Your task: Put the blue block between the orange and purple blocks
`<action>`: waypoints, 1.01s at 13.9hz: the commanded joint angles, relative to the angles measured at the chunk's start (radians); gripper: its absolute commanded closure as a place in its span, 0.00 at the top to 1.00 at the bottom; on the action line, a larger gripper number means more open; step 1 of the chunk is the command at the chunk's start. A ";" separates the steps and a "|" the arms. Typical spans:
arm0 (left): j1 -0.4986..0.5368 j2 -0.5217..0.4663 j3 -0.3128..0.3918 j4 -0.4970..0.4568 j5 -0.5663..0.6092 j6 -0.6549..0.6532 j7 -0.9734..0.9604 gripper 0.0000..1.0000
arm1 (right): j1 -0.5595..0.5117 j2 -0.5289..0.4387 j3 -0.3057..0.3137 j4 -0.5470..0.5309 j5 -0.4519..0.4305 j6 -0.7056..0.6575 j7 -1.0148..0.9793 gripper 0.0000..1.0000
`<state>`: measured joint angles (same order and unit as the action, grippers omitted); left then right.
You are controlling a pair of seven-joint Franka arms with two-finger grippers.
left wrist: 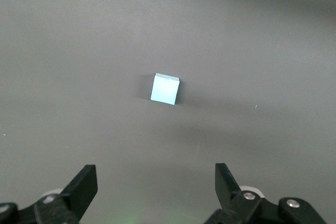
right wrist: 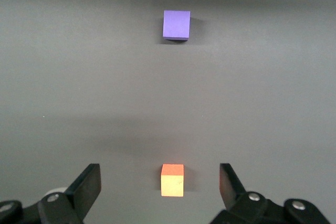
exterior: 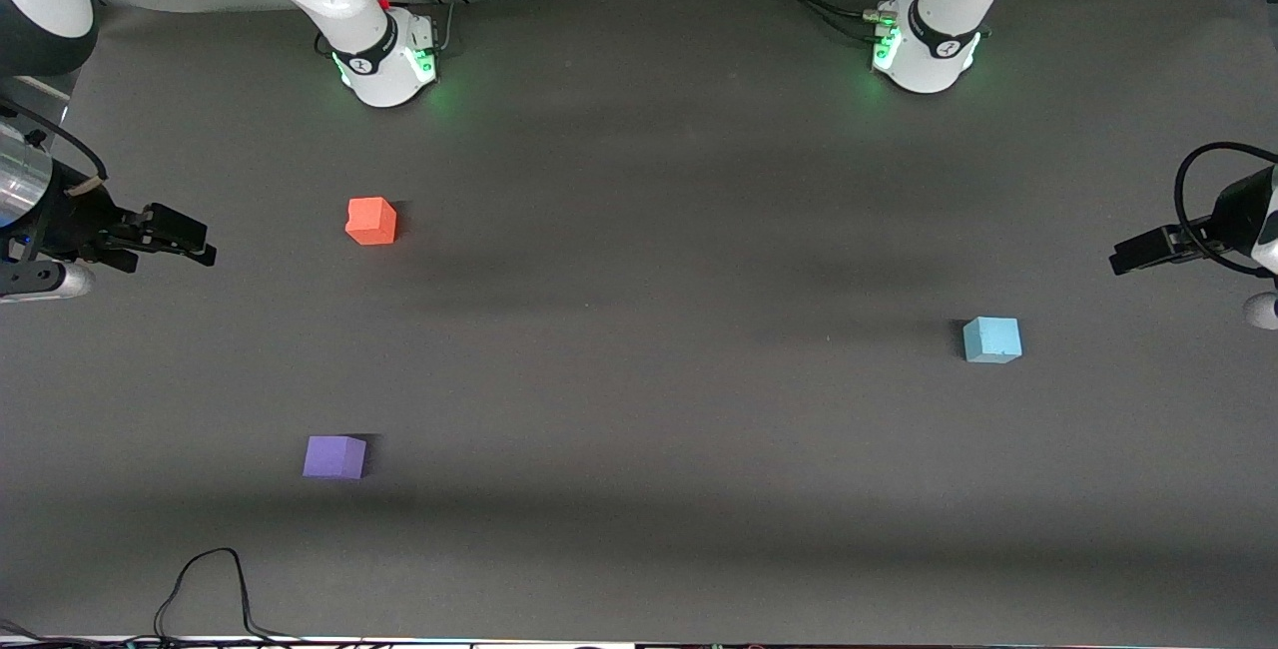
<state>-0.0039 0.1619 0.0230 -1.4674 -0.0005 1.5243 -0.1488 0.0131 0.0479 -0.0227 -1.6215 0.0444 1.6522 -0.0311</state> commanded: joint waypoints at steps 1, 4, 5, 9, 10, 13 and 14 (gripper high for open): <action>-0.048 -0.008 0.046 0.004 0.008 -0.013 0.011 1.00 | -0.004 -0.007 0.000 -0.005 -0.011 0.020 0.013 1.00; -0.041 -0.002 0.046 0.012 0.007 -0.013 0.005 1.00 | -0.002 -0.007 -0.006 -0.008 -0.012 0.031 0.013 1.00; -0.039 0.002 0.046 0.013 0.007 -0.010 0.009 1.00 | -0.004 -0.007 -0.006 -0.008 -0.014 0.031 0.013 1.00; -0.048 0.001 0.040 0.005 -0.004 -0.007 0.023 1.00 | -0.002 -0.007 -0.006 -0.009 -0.018 0.031 0.013 1.00; -0.048 0.001 0.038 0.004 -0.003 -0.007 0.018 1.00 | -0.004 -0.007 -0.006 -0.009 -0.018 0.031 0.013 1.00; -0.034 0.016 0.043 -0.051 -0.006 0.016 0.023 1.00 | -0.002 -0.003 -0.006 -0.012 -0.018 0.040 0.013 1.00; -0.028 0.002 0.046 -0.127 -0.009 0.058 0.025 1.00 | -0.002 -0.003 -0.006 -0.014 -0.018 0.041 0.013 1.00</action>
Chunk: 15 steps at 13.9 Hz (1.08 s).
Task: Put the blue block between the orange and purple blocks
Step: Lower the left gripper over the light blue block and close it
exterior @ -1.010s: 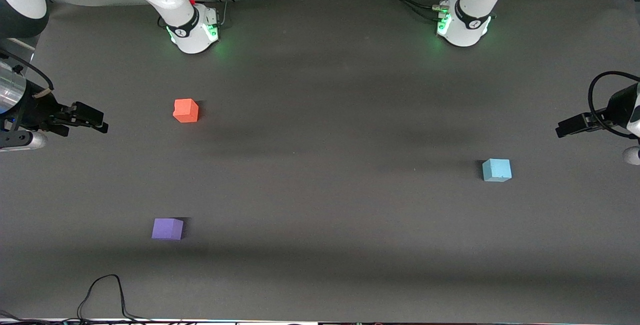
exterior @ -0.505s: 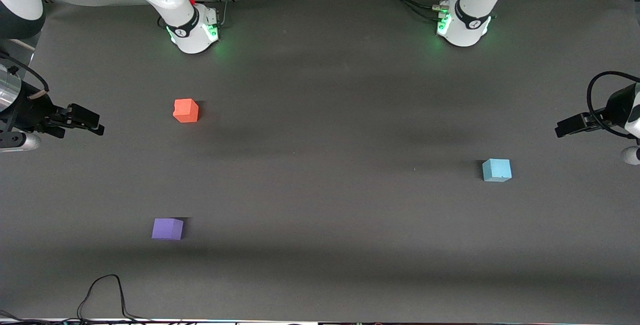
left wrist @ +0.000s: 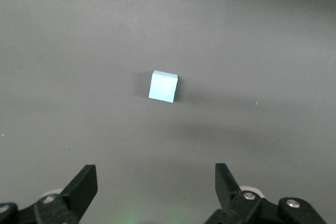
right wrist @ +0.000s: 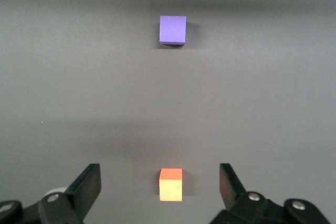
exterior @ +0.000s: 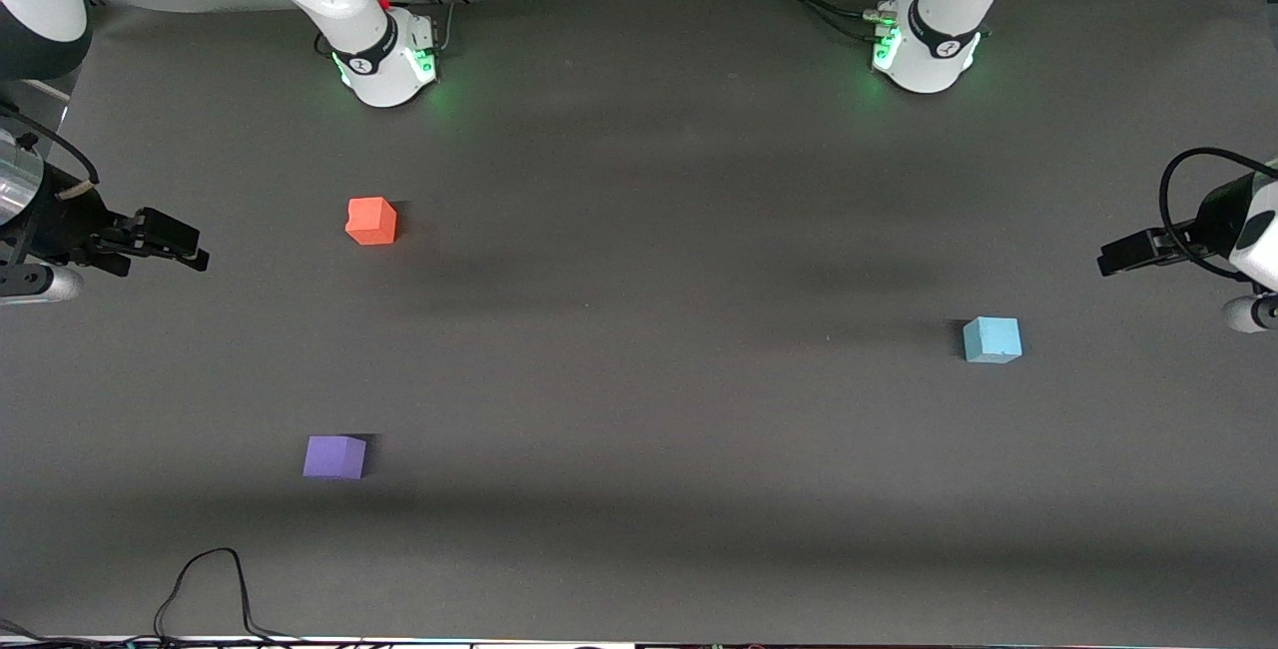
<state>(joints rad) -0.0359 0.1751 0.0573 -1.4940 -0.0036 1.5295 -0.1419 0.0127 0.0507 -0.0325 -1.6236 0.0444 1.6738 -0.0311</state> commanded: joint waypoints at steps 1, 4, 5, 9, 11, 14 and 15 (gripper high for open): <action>0.023 -0.031 0.012 -0.186 -0.006 0.128 0.033 1.00 | -0.002 -0.006 0.003 -0.012 -0.020 0.020 0.013 1.00; 0.037 -0.008 0.013 -0.410 -0.007 0.397 0.053 1.00 | 0.000 0.004 0.003 -0.012 -0.018 0.030 0.013 1.00; 0.036 0.007 0.013 -0.484 -0.007 0.513 0.053 1.00 | -0.002 0.005 0.003 -0.013 -0.020 0.030 0.013 1.00; 0.021 0.122 0.009 -0.594 -0.009 0.784 0.051 1.00 | -0.002 0.011 0.003 -0.013 -0.018 0.032 0.013 1.00; 0.021 0.164 0.007 -0.595 -0.009 0.843 0.051 1.00 | -0.003 0.011 0.002 -0.013 -0.018 0.043 0.013 1.00; 0.014 0.185 0.003 -0.595 -0.009 0.862 0.053 1.00 | -0.002 0.012 -0.003 -0.015 -0.018 0.043 0.013 1.00; 0.016 0.195 -0.004 -0.597 -0.009 0.864 0.053 1.00 | 0.000 0.012 -0.003 -0.015 -0.018 0.043 0.013 1.00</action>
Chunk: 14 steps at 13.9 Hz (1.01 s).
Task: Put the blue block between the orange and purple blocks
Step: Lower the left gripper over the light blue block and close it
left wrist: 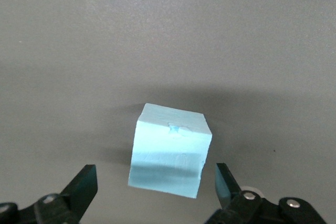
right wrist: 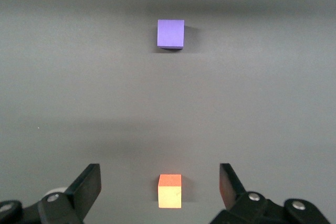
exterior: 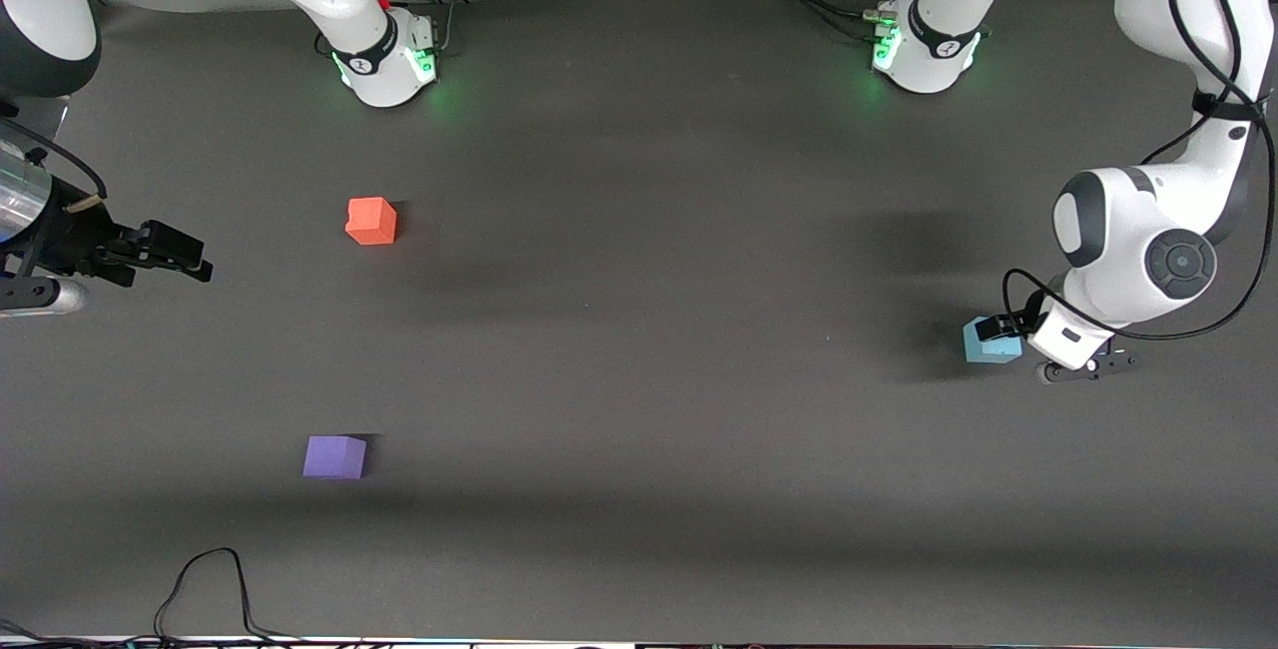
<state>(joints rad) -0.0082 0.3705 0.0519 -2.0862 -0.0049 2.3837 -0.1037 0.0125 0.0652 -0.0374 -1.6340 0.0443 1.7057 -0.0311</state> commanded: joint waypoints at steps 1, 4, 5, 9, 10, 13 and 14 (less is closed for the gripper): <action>-0.012 0.008 -0.001 -0.009 -0.007 0.025 0.015 1.00 | 0.000 -0.002 0.002 -0.004 -0.018 0.011 0.013 1.00; -0.012 0.027 -0.004 -0.067 -0.007 0.138 0.015 1.00 | 0.000 -0.002 0.002 -0.004 -0.018 0.011 0.013 1.00; -0.010 0.036 -0.004 -0.069 -0.007 0.143 0.015 1.00 | 0.001 -0.002 0.002 -0.004 -0.018 0.011 0.013 1.00; -0.010 0.041 -0.004 -0.069 -0.007 0.144 0.016 0.98 | 0.000 -0.002 0.001 -0.006 -0.020 0.011 0.013 1.00; -0.010 0.041 -0.004 -0.069 -0.007 0.144 0.016 0.91 | 0.001 -0.002 0.001 -0.006 -0.020 0.011 0.013 1.00; -0.010 0.031 -0.004 -0.069 -0.007 0.141 0.018 0.25 | 0.000 -0.002 0.001 -0.013 -0.018 0.012 0.013 1.00; -0.009 0.024 -0.004 -0.068 -0.007 0.132 0.018 0.24 | 0.001 -0.002 0.001 -0.014 -0.020 0.012 0.013 1.00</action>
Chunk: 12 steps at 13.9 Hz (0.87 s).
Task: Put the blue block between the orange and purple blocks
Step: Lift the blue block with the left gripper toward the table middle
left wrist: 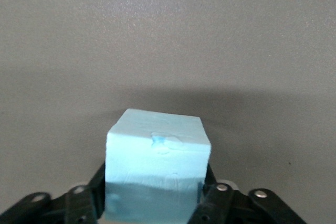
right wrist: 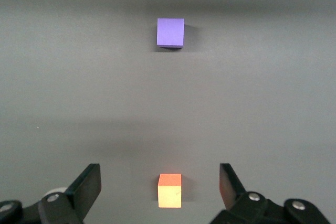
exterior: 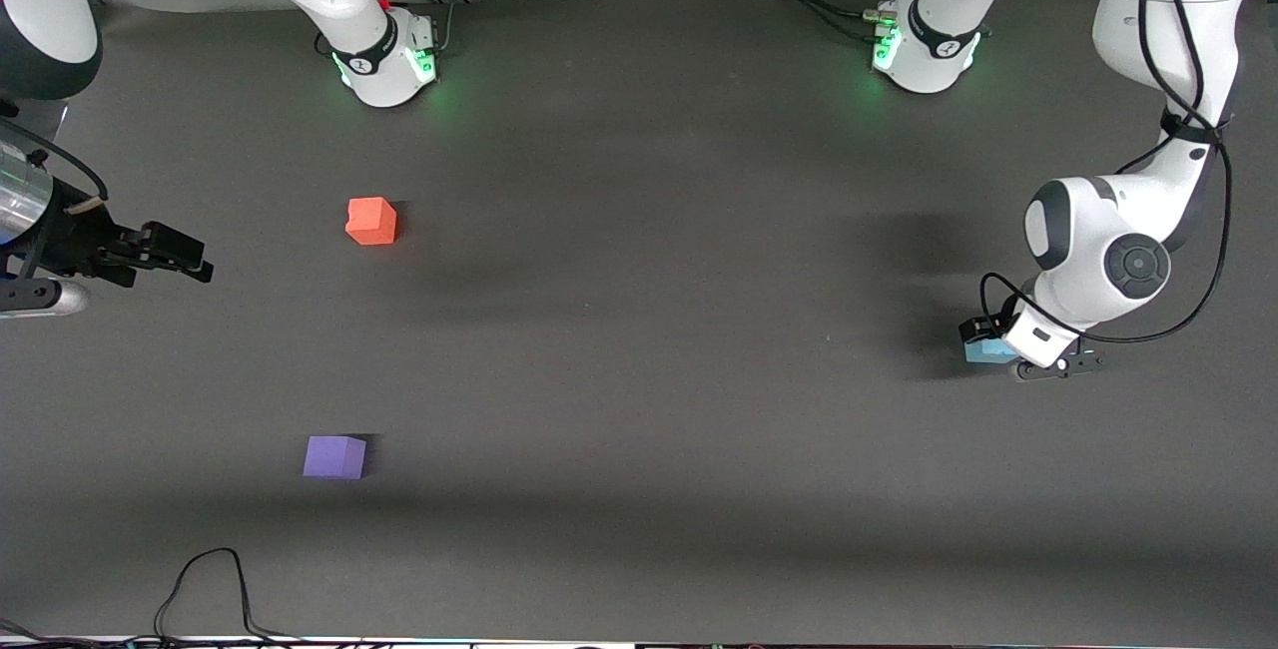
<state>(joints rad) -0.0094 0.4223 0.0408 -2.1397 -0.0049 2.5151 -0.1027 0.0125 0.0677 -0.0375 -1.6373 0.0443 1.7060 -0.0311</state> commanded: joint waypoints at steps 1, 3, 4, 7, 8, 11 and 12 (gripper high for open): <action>-0.006 -0.042 0.007 -0.013 -0.007 -0.005 0.017 0.27 | 0.000 -0.006 0.001 -0.010 -0.020 0.010 0.013 1.00; -0.001 -0.091 0.007 -0.008 -0.007 -0.066 0.021 0.29 | 0.000 -0.006 0.001 -0.010 -0.018 0.010 0.013 1.00; -0.003 -0.133 0.008 0.001 -0.007 -0.131 0.021 0.29 | 0.001 -0.006 0.001 -0.010 -0.020 0.010 0.013 1.00; 0.009 -0.278 0.016 0.094 -0.006 -0.405 0.047 0.31 | 0.000 -0.005 0.001 -0.010 -0.018 0.012 0.013 1.00; 0.009 -0.312 0.017 0.156 -0.004 -0.521 0.064 0.32 | 0.001 -0.005 0.002 -0.010 -0.018 0.012 0.013 1.00; 0.014 -0.347 0.042 0.389 -0.001 -0.827 0.067 0.32 | 0.000 -0.005 0.001 -0.010 -0.020 0.014 0.013 1.00; 0.013 -0.347 0.044 0.467 -0.001 -0.913 0.066 0.32 | 0.000 0.000 0.001 -0.010 -0.018 0.018 0.013 1.00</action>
<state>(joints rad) 0.0029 0.0557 0.0749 -1.8233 -0.0047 1.7528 -0.0562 0.0125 0.0691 -0.0375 -1.6385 0.0442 1.7067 -0.0311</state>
